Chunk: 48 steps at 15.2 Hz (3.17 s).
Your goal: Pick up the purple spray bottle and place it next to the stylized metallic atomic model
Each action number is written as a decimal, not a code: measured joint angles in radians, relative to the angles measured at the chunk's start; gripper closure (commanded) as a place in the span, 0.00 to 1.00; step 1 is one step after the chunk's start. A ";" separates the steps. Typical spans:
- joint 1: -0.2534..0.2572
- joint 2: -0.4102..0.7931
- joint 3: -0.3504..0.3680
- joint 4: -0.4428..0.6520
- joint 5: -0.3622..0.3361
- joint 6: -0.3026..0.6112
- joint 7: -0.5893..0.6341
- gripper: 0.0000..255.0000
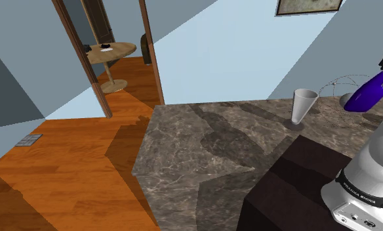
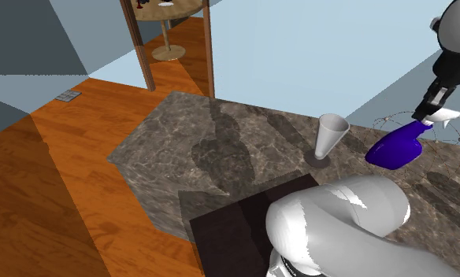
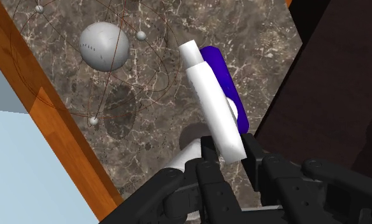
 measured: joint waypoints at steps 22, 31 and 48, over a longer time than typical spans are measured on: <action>-0.075 -0.053 -0.218 -0.249 -0.209 0.200 0.046 1.00; -0.108 -0.044 -0.338 -0.328 -0.326 0.288 0.064 1.00; -0.107 -0.023 -0.404 -0.350 -0.390 0.335 0.080 0.00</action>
